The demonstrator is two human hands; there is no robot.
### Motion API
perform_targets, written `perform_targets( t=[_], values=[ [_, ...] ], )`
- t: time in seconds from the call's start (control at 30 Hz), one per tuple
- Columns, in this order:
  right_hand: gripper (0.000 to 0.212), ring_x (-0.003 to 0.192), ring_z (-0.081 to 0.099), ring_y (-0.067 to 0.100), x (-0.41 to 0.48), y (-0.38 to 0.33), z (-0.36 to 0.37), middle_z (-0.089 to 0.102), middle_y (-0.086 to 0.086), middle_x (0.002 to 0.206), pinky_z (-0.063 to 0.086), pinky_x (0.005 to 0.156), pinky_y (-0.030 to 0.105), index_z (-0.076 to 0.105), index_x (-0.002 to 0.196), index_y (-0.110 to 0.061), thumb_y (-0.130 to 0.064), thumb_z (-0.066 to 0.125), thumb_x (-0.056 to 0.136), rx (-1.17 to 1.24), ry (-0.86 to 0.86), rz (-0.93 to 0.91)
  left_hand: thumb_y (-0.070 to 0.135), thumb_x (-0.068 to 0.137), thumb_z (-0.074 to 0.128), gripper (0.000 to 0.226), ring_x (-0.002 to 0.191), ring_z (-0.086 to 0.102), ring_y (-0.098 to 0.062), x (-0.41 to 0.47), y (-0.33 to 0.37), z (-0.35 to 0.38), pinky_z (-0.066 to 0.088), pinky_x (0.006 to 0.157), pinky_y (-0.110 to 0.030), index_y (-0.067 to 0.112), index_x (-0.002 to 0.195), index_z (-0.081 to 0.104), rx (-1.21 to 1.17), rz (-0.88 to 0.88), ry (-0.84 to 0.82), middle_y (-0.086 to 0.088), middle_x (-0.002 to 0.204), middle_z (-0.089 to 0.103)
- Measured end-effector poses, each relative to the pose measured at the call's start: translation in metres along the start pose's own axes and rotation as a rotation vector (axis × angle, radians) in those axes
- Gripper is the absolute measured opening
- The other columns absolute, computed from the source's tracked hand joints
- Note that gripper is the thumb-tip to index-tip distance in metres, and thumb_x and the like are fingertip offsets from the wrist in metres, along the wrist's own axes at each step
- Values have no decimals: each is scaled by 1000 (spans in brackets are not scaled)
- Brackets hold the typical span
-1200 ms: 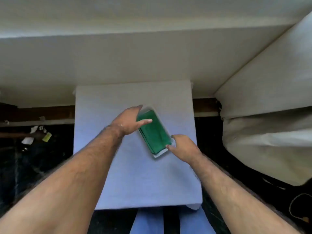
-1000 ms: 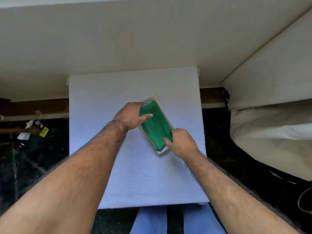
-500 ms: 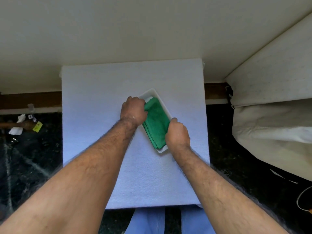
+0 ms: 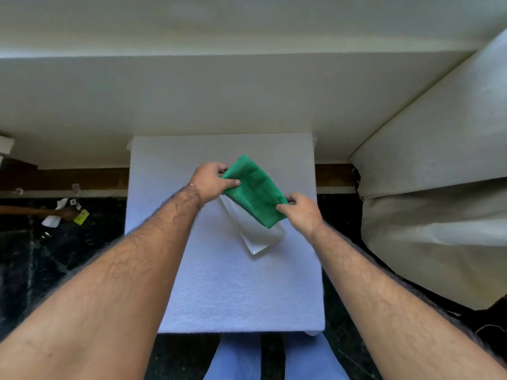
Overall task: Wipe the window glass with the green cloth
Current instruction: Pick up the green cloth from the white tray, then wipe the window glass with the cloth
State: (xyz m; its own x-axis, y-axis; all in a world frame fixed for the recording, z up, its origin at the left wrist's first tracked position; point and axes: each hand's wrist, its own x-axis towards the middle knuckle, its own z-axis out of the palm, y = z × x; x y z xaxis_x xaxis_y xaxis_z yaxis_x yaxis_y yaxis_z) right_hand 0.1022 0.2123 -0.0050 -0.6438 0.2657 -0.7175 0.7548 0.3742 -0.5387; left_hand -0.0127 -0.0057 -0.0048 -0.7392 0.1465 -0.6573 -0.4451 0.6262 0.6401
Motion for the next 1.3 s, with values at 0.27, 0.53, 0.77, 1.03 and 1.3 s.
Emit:
perform_targets(
  t=[0.27, 0.53, 0.77, 1.03, 1.3],
  values=[
    [15, 110, 78, 27, -44, -54, -76, 81, 13, 113, 65, 84, 36, 79, 104, -16, -12, 83, 90, 248, -18, -117, 5, 83, 84, 32, 86, 76, -23, -63, 81, -52, 67, 70, -26, 2, 114, 75, -203, 85, 8, -20, 110, 78],
    [30, 83, 78, 18, -120, -141, -171, 81, 21, 110, 66, 65, 20, 77, 111, 6, -5, 87, 84, 396, -23, -277, 3, 83, 83, 33, 88, 75, -24, -138, 185, -115, 68, 80, -39, -4, 114, 73, -297, 242, 22, -24, 112, 77],
    [30, 82, 79, 16, -190, -221, -242, 77, 22, 113, 65, 62, 20, 71, 110, 9, -1, 84, 86, 445, -8, -450, 6, 80, 86, 20, 75, 76, -19, -227, 297, -173, 67, 64, -28, 2, 96, 75, -366, 462, 104, -6, 85, 79],
    [19, 92, 75, 30, -282, -305, -305, 74, 18, 100, 67, 61, 24, 67, 88, -6, -1, 85, 86, 476, 56, -664, 6, 83, 83, 28, 72, 77, -9, -333, 402, -223, 63, 61, -23, -4, 107, 73, -389, 694, 225, 1, 84, 79],
    [19, 93, 74, 35, -353, -372, -351, 70, 26, 104, 70, 67, 33, 62, 87, -8, -2, 79, 92, 492, 80, -851, 17, 82, 86, 14, 75, 73, -10, -399, 478, -266, 64, 63, -25, 12, 91, 76, -503, 889, 335, 3, 81, 76]
  ],
)
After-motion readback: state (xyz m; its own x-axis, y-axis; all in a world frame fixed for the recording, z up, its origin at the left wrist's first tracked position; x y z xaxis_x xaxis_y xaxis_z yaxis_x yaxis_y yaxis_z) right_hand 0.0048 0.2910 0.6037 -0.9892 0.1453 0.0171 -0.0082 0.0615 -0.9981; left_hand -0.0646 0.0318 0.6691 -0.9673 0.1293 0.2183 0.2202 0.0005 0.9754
